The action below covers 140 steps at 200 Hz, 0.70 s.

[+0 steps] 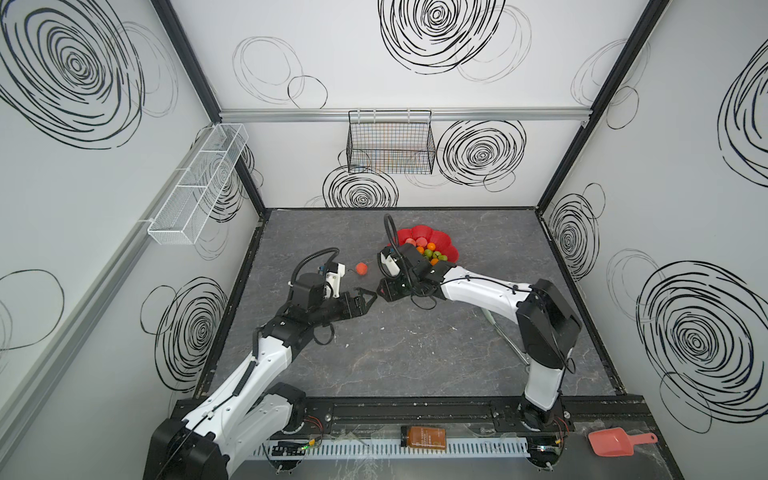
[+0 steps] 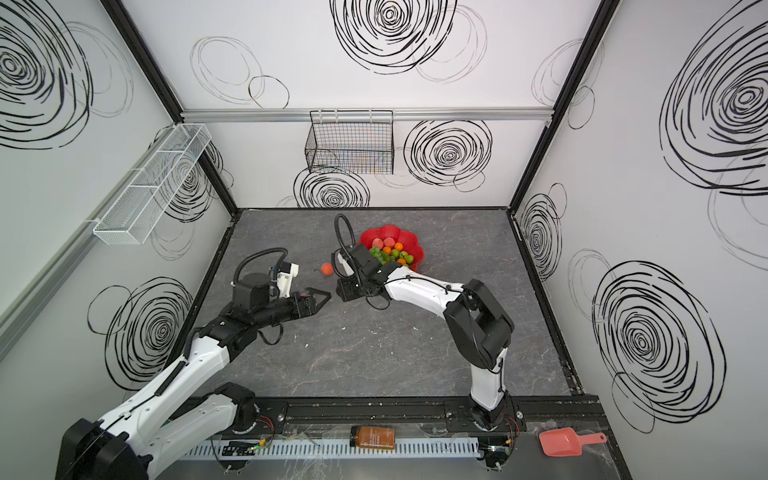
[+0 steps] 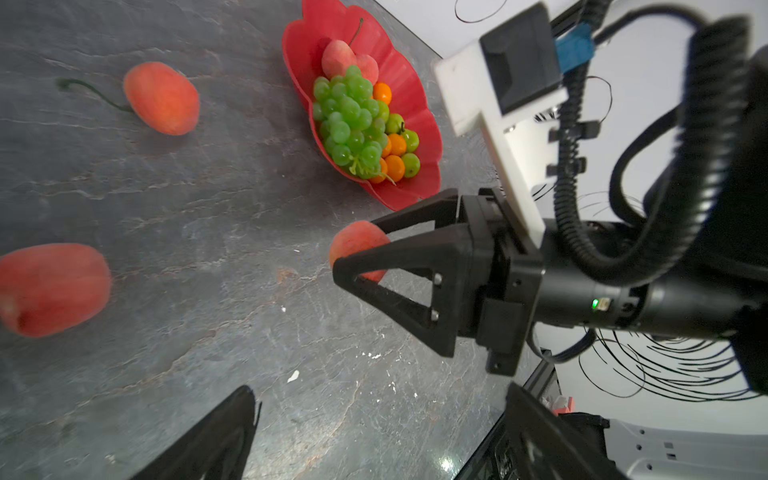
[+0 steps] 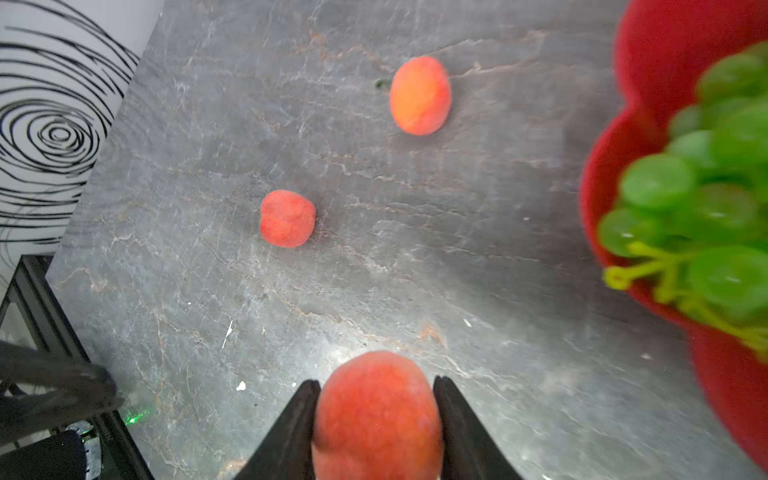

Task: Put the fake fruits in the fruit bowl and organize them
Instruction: 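Carry the peach over the red bowl and lower it with the right gripper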

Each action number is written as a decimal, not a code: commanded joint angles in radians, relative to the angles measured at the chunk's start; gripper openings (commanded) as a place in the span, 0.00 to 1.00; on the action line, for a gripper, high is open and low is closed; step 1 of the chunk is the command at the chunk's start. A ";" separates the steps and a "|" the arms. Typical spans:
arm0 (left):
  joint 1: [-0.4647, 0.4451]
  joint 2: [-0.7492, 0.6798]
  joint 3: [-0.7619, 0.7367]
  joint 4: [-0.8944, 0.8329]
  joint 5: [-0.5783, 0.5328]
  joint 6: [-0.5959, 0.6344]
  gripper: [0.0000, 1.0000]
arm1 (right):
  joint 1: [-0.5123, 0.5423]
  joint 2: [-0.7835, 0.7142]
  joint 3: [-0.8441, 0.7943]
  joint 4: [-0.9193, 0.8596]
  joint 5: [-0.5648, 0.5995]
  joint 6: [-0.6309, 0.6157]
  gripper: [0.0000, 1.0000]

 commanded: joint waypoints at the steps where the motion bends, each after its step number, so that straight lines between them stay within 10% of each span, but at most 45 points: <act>1: -0.070 0.058 0.051 0.121 -0.053 -0.027 0.96 | -0.057 -0.075 -0.044 0.028 0.010 0.010 0.45; 140: -0.153 0.441 0.377 0.214 -0.077 0.059 0.96 | -0.305 0.107 0.252 -0.126 0.088 -0.133 0.46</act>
